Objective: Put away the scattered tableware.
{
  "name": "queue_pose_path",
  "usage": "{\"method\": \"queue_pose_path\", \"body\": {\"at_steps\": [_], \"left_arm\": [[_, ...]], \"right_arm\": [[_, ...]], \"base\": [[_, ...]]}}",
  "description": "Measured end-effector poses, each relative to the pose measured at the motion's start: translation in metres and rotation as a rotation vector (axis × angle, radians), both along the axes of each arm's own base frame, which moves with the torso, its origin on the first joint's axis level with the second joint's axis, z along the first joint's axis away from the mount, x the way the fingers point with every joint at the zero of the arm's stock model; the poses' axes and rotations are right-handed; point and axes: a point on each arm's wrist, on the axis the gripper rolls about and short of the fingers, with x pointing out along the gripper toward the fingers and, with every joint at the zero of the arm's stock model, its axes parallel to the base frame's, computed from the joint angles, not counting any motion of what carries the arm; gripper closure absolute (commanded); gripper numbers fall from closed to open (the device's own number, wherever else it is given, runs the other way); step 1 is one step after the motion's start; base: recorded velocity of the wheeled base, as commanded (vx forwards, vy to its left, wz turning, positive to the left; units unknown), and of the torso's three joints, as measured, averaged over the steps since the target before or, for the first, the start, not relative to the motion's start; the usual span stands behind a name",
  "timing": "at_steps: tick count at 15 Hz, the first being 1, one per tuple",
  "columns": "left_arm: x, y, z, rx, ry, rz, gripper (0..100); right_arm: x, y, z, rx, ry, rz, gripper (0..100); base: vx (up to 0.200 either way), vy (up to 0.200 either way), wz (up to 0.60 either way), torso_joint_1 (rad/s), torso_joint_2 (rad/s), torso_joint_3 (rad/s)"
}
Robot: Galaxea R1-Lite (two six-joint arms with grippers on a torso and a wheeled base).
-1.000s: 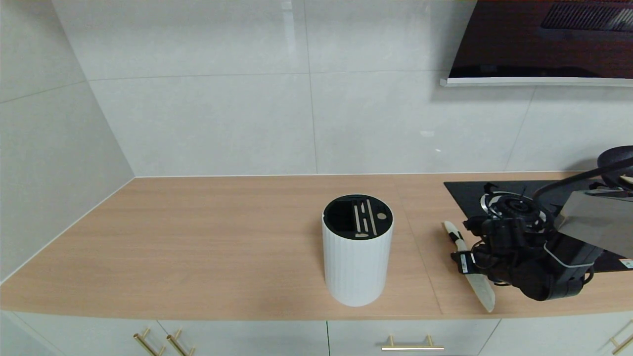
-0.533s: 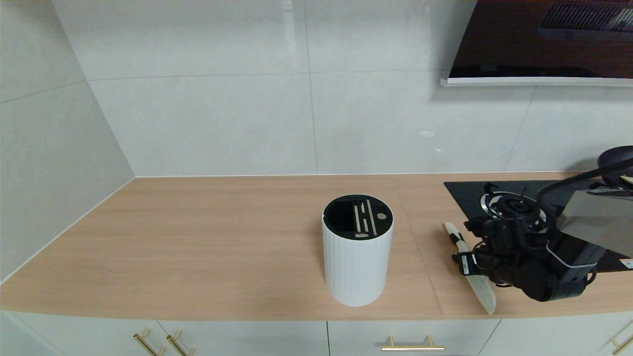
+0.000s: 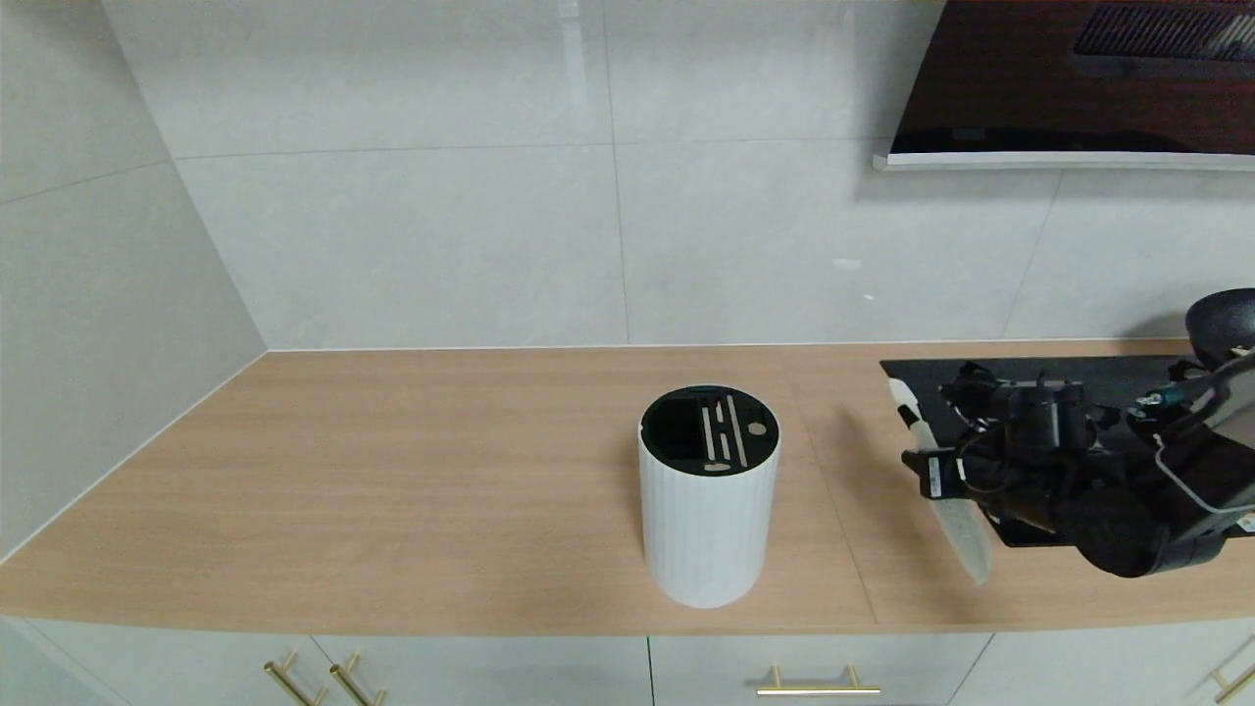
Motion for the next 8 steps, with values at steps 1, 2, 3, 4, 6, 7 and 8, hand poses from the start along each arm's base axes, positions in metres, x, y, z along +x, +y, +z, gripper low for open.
{"method": "queue_pose_path", "body": {"at_steps": [1, 2, 3, 4, 6, 7, 8], "left_arm": [[-0.002, -0.001, 0.007, 0.011, 0.0, -0.044, 0], [-0.002, -0.002, 0.016, 0.021, 0.007, -0.092, 0], [0.001, -0.003, 0.026, 0.031, 0.035, -0.145, 0], [0.006, -0.004, 0.038, 0.037, 0.065, -0.195, 0], [0.03, -0.006, 0.069, 0.03, 0.173, -0.288, 0], [0.05, -0.007, 0.085, 0.017, 0.236, -0.333, 0], [0.071, -0.009, 0.099, 0.001, 0.279, -0.373, 0]], "right_arm": [[-0.003, 0.007, 0.02, 0.005, -0.047, 0.02, 100], [-0.004, 0.017, 0.042, 0.011, -0.101, 0.043, 100], [-0.006, 0.026, 0.061, 0.015, -0.141, 0.06, 100], [-0.006, 0.034, 0.08, 0.019, -0.187, 0.068, 100], [-0.009, 0.06, 0.125, 0.046, -0.312, 0.104, 100], [-0.015, 0.076, 0.141, 0.053, -0.346, 0.12, 100], [-0.021, 0.087, 0.151, 0.059, -0.367, 0.124, 100]], "base": [[0.0, 0.0, 0.0, 0.0, 0.0, 0.0], [0.0, 0.0, 0.0, 0.0, 0.0, 0.0], [0.0, 0.0, 0.0, 0.0, 0.0, 0.0], [0.0, 0.0, 0.0, 0.0, 0.0, 0.0], [0.0, 0.0, 0.0, 0.0, 0.0, 0.0], [0.0, 0.0, 0.0, 0.0, 0.0, 0.0], [0.0, 0.0, 0.0, 0.0, 0.0, 0.0]]}}
